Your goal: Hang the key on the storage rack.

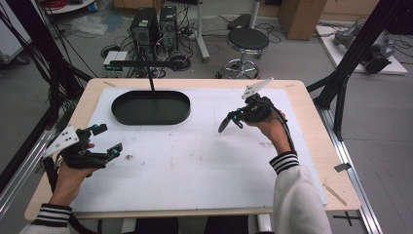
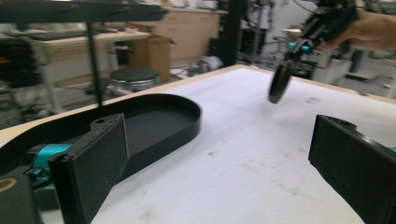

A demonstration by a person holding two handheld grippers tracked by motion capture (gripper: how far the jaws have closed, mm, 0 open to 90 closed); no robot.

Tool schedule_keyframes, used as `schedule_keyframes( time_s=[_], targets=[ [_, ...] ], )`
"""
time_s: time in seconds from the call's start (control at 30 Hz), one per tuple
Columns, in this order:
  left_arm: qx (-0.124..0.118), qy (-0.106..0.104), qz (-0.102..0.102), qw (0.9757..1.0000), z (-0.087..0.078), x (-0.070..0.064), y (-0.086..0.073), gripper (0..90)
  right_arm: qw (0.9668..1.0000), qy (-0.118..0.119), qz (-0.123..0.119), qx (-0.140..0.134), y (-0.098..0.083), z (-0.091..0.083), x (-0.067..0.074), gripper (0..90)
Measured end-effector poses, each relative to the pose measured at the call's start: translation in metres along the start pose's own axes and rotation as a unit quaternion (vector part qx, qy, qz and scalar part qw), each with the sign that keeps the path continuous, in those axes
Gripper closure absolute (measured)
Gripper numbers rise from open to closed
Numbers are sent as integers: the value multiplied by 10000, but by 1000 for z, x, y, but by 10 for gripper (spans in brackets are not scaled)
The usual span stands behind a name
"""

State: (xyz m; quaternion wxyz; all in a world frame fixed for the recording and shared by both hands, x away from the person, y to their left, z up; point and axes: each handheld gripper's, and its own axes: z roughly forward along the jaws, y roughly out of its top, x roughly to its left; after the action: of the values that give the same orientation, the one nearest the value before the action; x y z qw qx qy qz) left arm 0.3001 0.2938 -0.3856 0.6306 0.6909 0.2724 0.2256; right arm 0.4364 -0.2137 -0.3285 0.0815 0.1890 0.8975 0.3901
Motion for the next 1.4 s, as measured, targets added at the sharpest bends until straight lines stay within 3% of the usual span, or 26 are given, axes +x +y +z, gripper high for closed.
schedule_keyframes(
  time_s=[0.07,0.13,0.33,0.4,0.5,0.53,0.6,0.63,0.67,0.7,0.93,1.13,1.4],
  targets=[
    [27,-95,17,9999,4,-1,2,53,9998,63,-63,-167,1,-3,2,864],
    [88,-380,18,9992,14,-2,9,53,9993,168,-136,-308,2,-6,5,864],
    [204,-662,58,9976,34,-2,21,53,9963,422,-353,-662,7,-14,14,864],
    [298,-820,163,9961,46,-4,29,53,9945,504,-427,-810,9,-16,16,864],
    [382,-888,248,9950,55,-6,34,53,9912,673,-554,-996,14,-19,21,863],
    [461,-1070,248,9929,61,-7,39,53,9898,761,-608,-1043,16,-20,23,863],
    [439,-1160,251,9920,64,-7,41,53,9874,839,-762,-1106,20,-21,28,863],
    [454,-1296,251,9902,68,-8,45,53,9861,904,-831,-1116,21,-21,30,863],
    [454,-1296,251,9902,68,-8,45,53,9861,904,-831,-1116,21,-21,30,863],
    [525,-1396,295,9884,73,-10,48,53,9849,955,-909,-1120,25,-22,35,863],
    [574,-1622,359,9844,87,-16,56,53,9761,1259,-1116,-1379,37,-21,47,863],
    [620,-1901,423,9789,103,-24,62,53,9706,1436,-1240,-1482,42,-20,55,863],
    [799,-2329,544,9677,128,-41,66,53,9624,1673,-1458,-1568,52,-13,65,863]
  ],
)
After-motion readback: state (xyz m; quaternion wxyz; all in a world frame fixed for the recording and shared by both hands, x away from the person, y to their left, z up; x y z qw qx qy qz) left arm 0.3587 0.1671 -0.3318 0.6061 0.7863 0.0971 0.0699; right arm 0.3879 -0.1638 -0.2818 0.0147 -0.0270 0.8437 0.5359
